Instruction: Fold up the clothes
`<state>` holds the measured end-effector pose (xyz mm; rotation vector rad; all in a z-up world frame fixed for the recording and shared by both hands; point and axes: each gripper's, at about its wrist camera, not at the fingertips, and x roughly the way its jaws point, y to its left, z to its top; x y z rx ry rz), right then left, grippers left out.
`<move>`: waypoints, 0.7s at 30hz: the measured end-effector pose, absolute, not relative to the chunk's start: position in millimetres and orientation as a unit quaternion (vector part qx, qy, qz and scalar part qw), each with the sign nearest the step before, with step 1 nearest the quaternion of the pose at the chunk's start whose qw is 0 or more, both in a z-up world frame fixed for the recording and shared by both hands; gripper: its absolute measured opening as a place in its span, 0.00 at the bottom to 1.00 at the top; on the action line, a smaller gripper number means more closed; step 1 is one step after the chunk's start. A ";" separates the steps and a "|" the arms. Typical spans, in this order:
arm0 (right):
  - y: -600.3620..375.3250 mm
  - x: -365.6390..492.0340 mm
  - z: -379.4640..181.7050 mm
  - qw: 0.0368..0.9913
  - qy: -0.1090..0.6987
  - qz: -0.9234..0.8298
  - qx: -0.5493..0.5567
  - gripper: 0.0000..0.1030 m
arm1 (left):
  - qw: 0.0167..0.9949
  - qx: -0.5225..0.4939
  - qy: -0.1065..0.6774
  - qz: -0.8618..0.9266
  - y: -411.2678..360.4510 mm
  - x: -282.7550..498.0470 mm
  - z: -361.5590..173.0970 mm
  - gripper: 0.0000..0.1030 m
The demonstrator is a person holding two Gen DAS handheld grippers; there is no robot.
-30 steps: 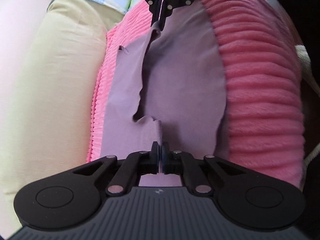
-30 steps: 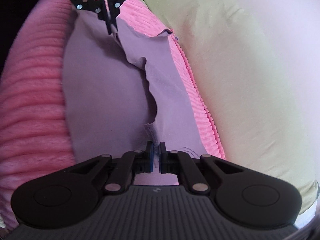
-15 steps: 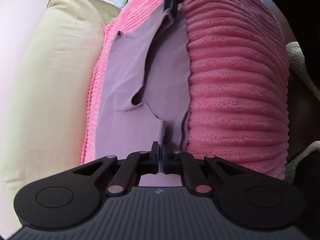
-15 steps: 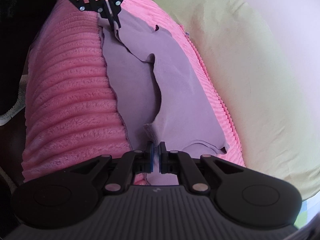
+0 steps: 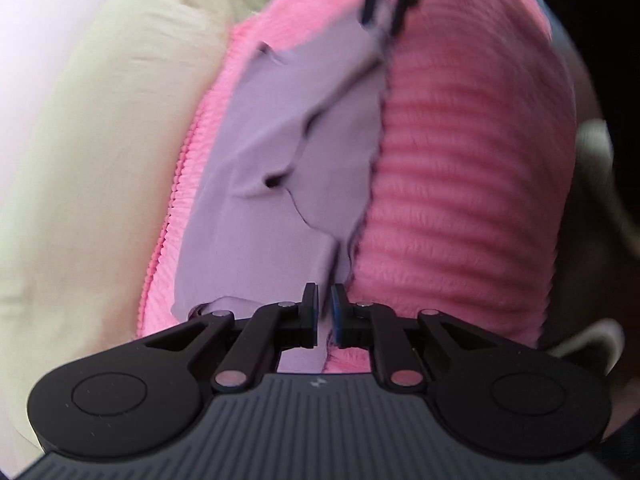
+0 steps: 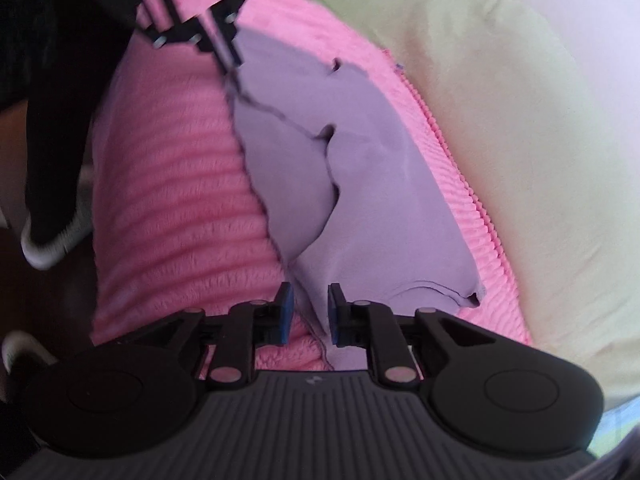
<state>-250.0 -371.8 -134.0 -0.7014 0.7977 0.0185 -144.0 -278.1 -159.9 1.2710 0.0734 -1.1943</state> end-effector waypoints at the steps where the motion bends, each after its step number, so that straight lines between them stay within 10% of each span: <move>1: -372.7 -247.5 -132.5 0.869 0.374 0.004 -0.324 0.11 | 0.657 0.540 0.041 -0.525 -281.7 -142.2 -155.7 0.25; 21: -428.0 -166.1 -150.3 0.899 0.397 -0.089 -0.160 0.11 | 0.712 0.483 0.136 -0.492 -348.8 -70.6 -165.7 0.31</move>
